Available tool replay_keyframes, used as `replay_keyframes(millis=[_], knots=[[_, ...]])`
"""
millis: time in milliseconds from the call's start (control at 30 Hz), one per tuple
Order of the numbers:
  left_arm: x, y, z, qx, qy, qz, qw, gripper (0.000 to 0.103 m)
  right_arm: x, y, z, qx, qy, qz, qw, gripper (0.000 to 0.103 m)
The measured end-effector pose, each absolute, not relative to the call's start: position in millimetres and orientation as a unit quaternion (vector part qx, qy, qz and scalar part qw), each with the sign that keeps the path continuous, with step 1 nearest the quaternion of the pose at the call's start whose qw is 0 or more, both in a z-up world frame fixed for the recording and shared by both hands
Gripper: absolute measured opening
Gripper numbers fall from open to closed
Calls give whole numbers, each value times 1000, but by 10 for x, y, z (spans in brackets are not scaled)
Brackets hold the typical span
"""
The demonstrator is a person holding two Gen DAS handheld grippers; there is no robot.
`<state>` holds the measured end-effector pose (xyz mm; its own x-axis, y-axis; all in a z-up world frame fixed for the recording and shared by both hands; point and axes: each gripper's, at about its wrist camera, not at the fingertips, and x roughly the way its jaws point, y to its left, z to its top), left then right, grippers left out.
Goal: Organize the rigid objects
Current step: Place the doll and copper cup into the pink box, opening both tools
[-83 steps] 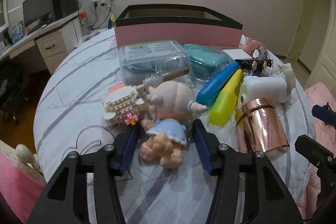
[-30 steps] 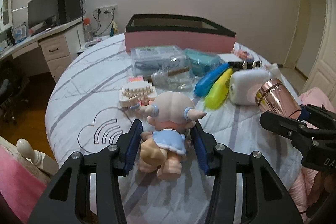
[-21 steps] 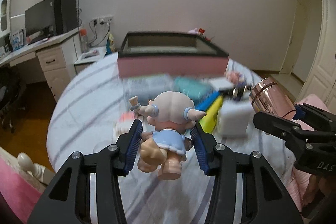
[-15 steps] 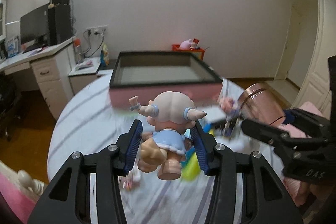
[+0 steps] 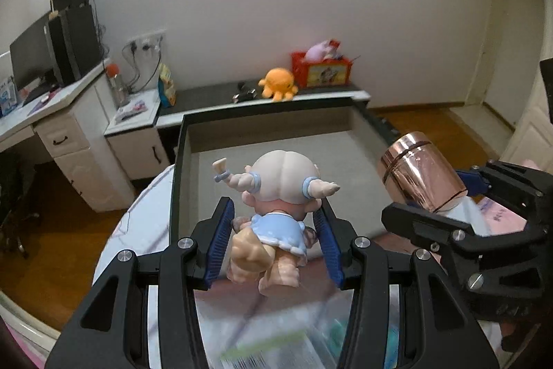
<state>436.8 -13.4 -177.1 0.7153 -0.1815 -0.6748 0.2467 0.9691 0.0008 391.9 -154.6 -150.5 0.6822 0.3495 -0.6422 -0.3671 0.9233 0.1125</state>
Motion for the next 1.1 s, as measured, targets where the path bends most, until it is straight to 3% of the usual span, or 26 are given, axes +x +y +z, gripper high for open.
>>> replay_keyframes(millis=[400, 533, 633, 667, 900, 967, 1100], knots=[[4962, 4, -2343, 54, 441, -67, 893, 49, 4626, -1313, -2145, -19, 455, 191, 870, 59], [4904, 49, -2297, 37, 436, -64, 897, 60, 4637, -1382, -2198, 7, 456, 195, 869, 64], [4756, 112, -2103, 22, 403, -64, 913, 70, 4606, -1498, -2075, 24, 436, 190, 879, 81], [4711, 125, -2051, 21, 396, -63, 916, 77, 4547, -1522, -1994, 26, 424, 190, 885, 81], [3735, 230, -1457, 19, 281, -47, 958, 91, 3887, -1705, -1359, 22, 340, 178, 923, 83], [3379, 266, -1334, 15, 247, -35, 968, 101, 3562, -1757, -1209, 22, 306, 181, 934, 84], [2774, 310, -1172, 9, 200, -21, 979, 103, 2926, -1835, -1019, 20, 253, 172, 952, 86]])
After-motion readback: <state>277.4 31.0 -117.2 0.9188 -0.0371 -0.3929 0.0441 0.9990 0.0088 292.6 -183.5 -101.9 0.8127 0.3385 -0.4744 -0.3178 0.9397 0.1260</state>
